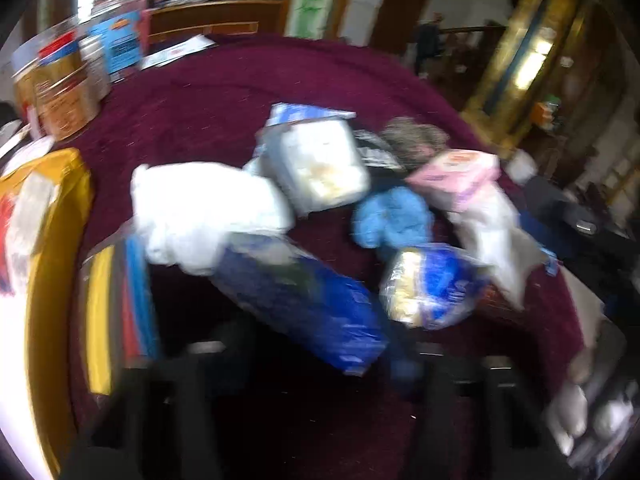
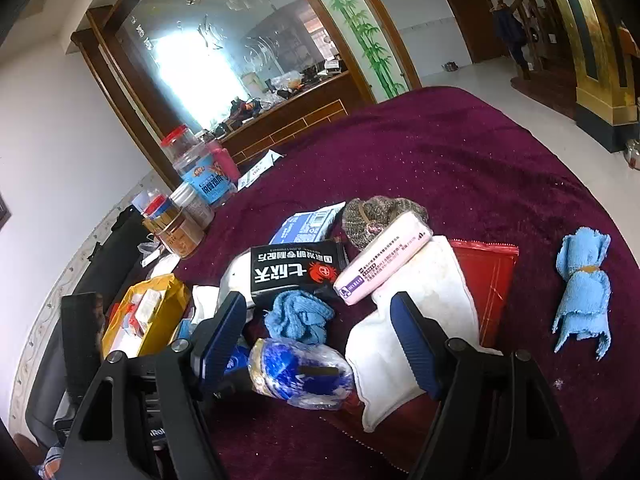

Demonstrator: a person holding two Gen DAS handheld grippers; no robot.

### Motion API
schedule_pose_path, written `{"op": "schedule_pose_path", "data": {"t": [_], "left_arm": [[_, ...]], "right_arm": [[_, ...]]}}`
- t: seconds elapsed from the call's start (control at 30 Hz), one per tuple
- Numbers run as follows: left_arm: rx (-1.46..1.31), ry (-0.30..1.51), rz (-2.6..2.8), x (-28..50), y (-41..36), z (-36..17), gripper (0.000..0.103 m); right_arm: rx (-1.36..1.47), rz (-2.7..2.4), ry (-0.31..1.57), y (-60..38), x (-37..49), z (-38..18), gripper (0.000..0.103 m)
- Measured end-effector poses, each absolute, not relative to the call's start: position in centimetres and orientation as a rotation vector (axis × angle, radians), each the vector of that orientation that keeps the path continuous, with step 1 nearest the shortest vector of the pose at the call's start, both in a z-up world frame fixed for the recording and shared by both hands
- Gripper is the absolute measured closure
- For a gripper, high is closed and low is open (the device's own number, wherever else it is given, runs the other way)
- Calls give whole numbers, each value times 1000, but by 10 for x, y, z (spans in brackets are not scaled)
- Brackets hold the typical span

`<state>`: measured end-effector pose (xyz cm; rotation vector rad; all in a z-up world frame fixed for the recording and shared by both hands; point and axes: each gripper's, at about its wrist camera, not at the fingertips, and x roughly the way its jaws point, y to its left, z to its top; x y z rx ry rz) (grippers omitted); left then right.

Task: Organize soft objects
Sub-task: 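Grasp the blue wrapped roll with the left gripper, then carry the blue roll toward the tray with the left gripper while the right gripper grasps the blue Vinda bag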

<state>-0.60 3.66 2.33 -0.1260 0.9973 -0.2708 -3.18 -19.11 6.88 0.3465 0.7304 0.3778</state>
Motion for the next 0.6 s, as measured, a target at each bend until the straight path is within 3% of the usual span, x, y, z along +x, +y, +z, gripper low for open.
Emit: {"op": "schedule_pose_path", "data": {"t": [0.07,0.3,0.43,0.6], "left_arm": [[-95,983,-287,-12,35,28,73],[-125,1020,-367,-41,44,34,72],[-133,1055,-352,-38,40,28,42],[-203,1093,-331,-22,39,21,35]], "right_arm": [[346,376,739,-191,-31,67,30],[343,374,750,-190,-30,65,30],[334,378,768,-187,-29,64,30],[318,373,768,-185,-30,63,30]]}}
